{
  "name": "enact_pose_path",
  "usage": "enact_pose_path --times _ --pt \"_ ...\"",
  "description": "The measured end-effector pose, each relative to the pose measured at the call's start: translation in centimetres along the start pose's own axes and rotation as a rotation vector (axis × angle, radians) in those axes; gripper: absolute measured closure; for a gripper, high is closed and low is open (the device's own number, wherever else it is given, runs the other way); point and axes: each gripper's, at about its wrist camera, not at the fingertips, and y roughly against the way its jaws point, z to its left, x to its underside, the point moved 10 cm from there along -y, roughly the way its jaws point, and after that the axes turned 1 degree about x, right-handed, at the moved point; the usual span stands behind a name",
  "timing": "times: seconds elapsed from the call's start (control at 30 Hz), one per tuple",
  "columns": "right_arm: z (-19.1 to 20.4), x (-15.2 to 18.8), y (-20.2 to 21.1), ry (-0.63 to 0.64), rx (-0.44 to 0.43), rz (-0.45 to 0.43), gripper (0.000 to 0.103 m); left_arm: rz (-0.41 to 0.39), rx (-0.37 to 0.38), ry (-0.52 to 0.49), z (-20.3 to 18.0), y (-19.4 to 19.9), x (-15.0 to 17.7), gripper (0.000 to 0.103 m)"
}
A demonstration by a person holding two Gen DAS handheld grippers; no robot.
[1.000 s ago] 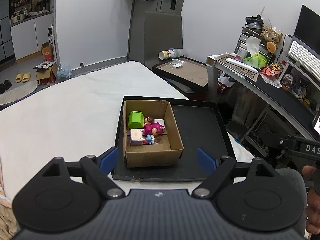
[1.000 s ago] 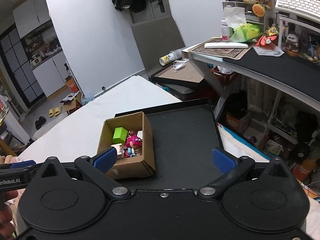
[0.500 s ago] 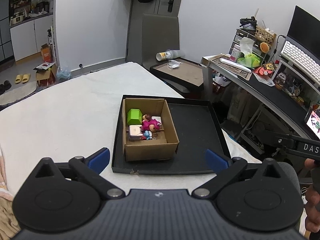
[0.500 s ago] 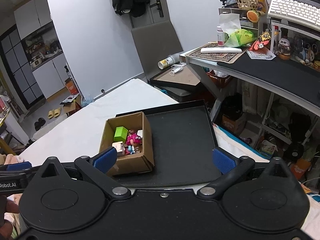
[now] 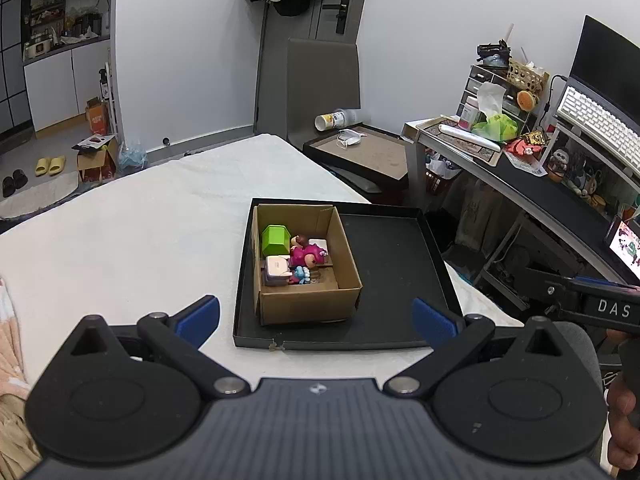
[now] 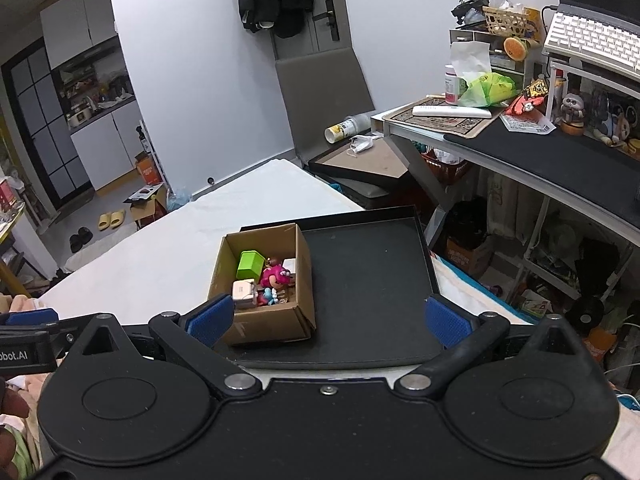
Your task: Organize rigid objects
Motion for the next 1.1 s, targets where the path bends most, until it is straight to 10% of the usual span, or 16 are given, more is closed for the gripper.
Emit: enact_pose_path --times 1.1 --pt "-0.7 0.6 0.0 0.004 0.021 0.019 0.0 0.021 -0.001 -0.039 -0.9 -0.5 0.4 0.001"
